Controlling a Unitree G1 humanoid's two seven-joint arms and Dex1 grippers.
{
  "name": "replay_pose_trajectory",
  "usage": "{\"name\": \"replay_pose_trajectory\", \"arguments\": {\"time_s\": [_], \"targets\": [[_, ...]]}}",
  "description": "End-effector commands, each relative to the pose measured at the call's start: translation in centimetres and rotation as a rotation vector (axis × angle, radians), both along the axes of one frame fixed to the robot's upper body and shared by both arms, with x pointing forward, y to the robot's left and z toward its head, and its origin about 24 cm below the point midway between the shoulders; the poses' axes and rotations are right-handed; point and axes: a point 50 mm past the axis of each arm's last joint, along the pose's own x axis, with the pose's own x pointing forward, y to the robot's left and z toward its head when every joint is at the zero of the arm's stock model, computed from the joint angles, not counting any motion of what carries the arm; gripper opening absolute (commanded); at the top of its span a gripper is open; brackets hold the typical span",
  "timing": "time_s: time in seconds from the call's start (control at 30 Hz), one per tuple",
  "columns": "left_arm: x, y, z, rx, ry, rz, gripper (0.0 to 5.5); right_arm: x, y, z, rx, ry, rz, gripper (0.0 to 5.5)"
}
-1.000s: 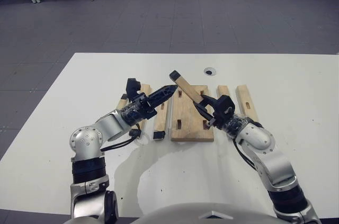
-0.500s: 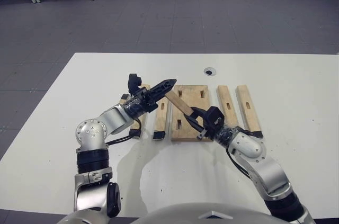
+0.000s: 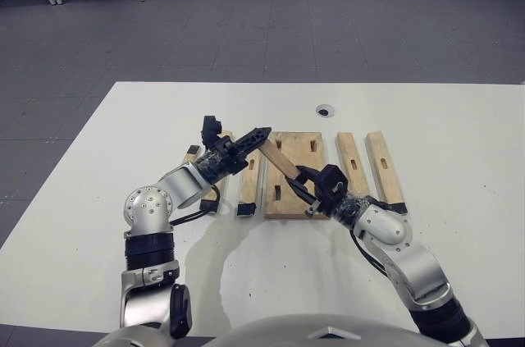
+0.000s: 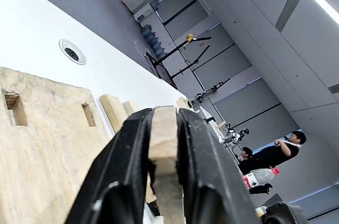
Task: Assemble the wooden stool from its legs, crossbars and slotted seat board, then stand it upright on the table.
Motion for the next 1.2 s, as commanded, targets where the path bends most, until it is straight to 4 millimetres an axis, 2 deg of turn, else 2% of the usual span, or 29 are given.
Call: {"name": "replay_pose_trajectory", "arguments": {"time_s": [0.03,0.17,0.2,0.3,0.4,0.47,0.6,0.7,0.77,0.87,1.03,1.2], "targets": [[-0.5,-0.7,0.5,-0.046,0.002,-0.043,0.45,0.2,-0.2,0.2,0.001,-0.004,-0.019,1.31],[-0.5,-1.0,1.1,-0.134,0.015,-0.025,0.44,0.3,-0.4,0.1,-0.005,-0.005,-0.03,1.31],[-0.4,-1.0,1.2,-0.139,0.019,-0.007,0.44,0.2,-0.4,0.1,-0.008,0.002,-0.028,1.67],[0.0,-0.7,1.5,-0.127,0.018,0.05,0.44,0.0,-0.7,-0.4,-0.046,0.022,0.002,2.29],[0.0,0.2,1.5,-0.004,-0.026,0.078,0.44,0.0,-2.2,-0.6,-0.064,0.043,-0.04,2.83],[-0.2,1.7,1.8,0.081,-0.062,0.135,0.44,-0.1,-3.9,-0.7,-0.087,0.053,-0.093,3.19],[-0.1,6.6,3.7,0.381,-0.225,0.383,0.44,0.2,-6.5,-0.7,-0.116,0.037,-0.25,3.98],[0.4,9.6,4.9,0.628,-0.282,0.684,0.44,0.0,-6.0,-1.2,-0.084,0.049,-0.378,4.17],[0.3,9.3,4.6,0.708,-0.291,0.776,0.44,-0.9,-4.9,-1.9,-0.081,0.079,-0.377,4.17],[0.1,7.9,3.0,0.859,-0.305,0.797,0.44,-1.7,-4.0,-2.3,-0.072,0.099,-0.373,4.17],[-0.3,5.9,1.2,0.876,-0.285,0.77,0.44,-1.4,-4.3,-2.4,-0.08,0.105,-0.393,4.17],[0.3,5.0,0.5,0.858,-0.288,0.75,0.44,-1.1,-4.2,-2.5,-0.089,0.105,-0.383,4.17]]}}
